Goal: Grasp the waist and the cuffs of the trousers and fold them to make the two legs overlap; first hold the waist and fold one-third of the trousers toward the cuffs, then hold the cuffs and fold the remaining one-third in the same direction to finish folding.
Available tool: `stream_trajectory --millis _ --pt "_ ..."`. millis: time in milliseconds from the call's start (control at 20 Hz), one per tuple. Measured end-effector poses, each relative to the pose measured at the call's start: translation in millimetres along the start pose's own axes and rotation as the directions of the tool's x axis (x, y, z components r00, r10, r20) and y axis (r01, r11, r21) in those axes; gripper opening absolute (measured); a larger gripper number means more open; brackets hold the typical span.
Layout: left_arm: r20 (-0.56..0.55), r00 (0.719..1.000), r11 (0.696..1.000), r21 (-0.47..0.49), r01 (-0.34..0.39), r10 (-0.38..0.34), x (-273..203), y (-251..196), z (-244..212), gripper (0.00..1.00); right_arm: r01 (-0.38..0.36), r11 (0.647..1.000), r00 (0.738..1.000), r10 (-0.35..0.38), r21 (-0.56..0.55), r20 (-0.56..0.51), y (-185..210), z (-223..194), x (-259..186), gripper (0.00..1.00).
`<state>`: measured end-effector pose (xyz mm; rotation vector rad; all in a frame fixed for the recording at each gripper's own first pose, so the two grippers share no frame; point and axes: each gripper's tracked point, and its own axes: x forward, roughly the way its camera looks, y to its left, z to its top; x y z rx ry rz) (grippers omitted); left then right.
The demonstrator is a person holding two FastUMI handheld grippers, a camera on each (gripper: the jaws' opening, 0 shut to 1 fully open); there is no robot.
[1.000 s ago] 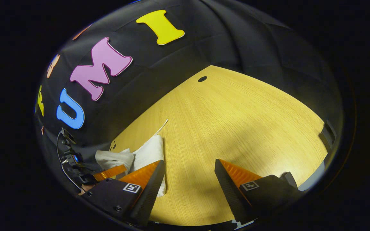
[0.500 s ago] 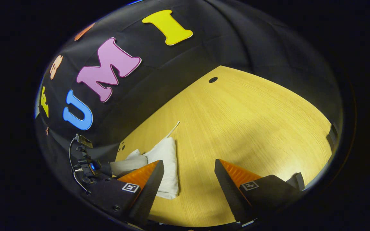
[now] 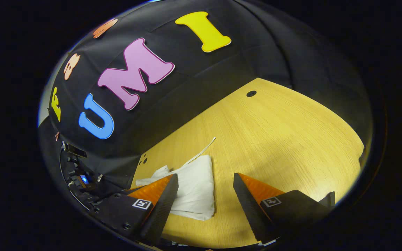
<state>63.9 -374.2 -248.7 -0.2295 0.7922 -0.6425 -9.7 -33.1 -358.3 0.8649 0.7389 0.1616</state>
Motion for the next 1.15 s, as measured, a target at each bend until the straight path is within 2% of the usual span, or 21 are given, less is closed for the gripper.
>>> stream_trajectory --millis 250,400,600,850,1150 --pt "0.07 0.997 0.998 -0.065 -0.012 0.017 -31.4 7.7 28.5 0.93 -0.019 1.0 1.0 0.019 -0.008 0.008 28.7 2.5 -2.6 0.98" --pt "0.097 0.993 0.994 -0.091 -0.062 0.071 -52.9 28.5 38.4 0.93 -0.008 1.0 1.0 0.009 -0.025 0.028 39.7 7.7 -6.7 0.98" --pt "0.145 0.984 0.985 -0.157 -0.076 0.1 -85.2 47.6 46.5 0.93 -0.022 0.999 0.999 0.023 -0.034 0.039 63.2 10.5 -5.7 0.98" --pt "0.175 0.97 0.961 -0.249 -0.121 0.167 -125.8 74.4 36.3 0.93 -0.054 0.997 0.998 0.055 -0.064 0.022 95.4 5.4 -2.9 0.98" --pt "0.208 0.941 0.92 -0.348 -0.183 0.266 -156.8 94.5 28.7 0.93 -0.1 0.989 0.994 0.095 -0.108 -0.054 125.4 -14.1 8.5 0.98"
